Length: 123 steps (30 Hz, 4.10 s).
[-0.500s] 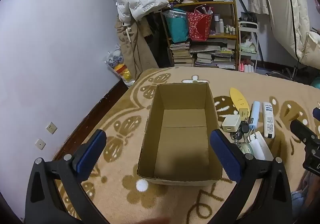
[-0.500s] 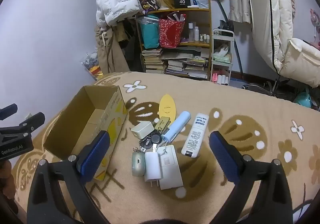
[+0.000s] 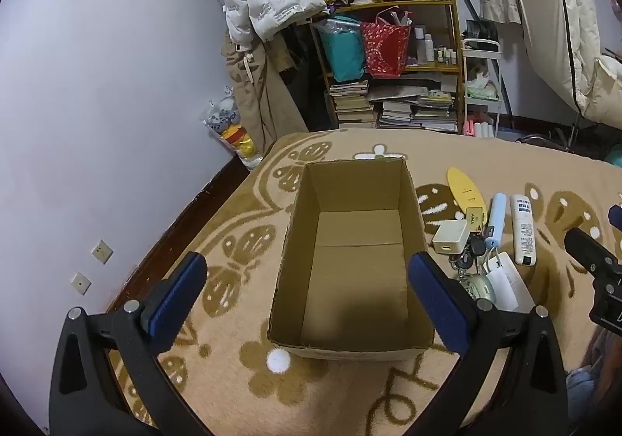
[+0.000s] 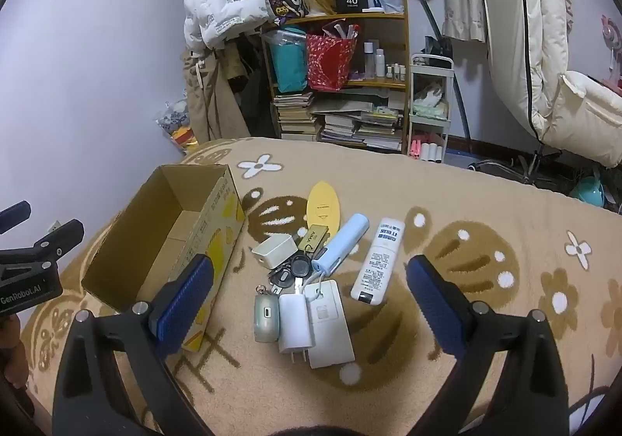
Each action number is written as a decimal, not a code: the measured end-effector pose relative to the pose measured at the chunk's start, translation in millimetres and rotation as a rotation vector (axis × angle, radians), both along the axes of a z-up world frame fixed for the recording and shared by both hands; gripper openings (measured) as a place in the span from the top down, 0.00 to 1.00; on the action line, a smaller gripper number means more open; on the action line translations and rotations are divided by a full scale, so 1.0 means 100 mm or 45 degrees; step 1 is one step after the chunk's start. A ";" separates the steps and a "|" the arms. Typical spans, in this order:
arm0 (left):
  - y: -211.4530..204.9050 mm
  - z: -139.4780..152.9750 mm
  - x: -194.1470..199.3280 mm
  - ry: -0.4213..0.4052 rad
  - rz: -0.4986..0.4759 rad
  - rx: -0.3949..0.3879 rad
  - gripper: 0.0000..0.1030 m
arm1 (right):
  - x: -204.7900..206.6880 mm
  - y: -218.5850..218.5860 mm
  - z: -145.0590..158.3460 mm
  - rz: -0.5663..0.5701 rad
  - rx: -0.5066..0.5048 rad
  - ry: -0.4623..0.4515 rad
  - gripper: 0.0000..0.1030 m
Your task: Organize rigid objects
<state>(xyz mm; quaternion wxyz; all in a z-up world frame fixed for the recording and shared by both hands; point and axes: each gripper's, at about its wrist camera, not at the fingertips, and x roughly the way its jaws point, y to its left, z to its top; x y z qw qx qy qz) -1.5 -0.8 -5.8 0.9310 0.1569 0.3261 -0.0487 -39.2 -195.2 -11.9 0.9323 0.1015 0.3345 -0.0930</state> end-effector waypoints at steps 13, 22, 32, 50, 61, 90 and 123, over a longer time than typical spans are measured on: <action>-0.04 0.01 0.03 0.005 -0.001 0.015 0.01 | 0.01 -0.01 -0.01 -0.001 0.001 0.005 0.00; -0.03 0.00 0.03 0.004 -0.001 0.016 0.01 | 0.02 0.01 -0.02 0.003 -0.004 0.006 0.00; -0.02 -0.02 0.02 0.003 -0.005 0.023 0.01 | 0.03 0.01 -0.04 0.004 0.001 0.009 0.00; -0.03 -0.03 0.01 0.005 -0.009 0.035 0.01 | 0.05 0.03 -0.10 0.006 0.003 0.008 0.00; -0.02 -0.02 0.01 -0.005 -0.001 0.040 0.01 | 0.04 0.04 -0.12 0.011 0.004 0.022 0.00; 0.05 -0.02 0.13 0.047 0.018 0.048 0.01 | 0.13 0.07 -0.05 0.064 0.005 0.055 0.00; 0.40 -0.74 1.26 0.473 0.173 0.031 0.01 | 0.93 -0.03 -0.63 0.219 0.285 0.337 0.13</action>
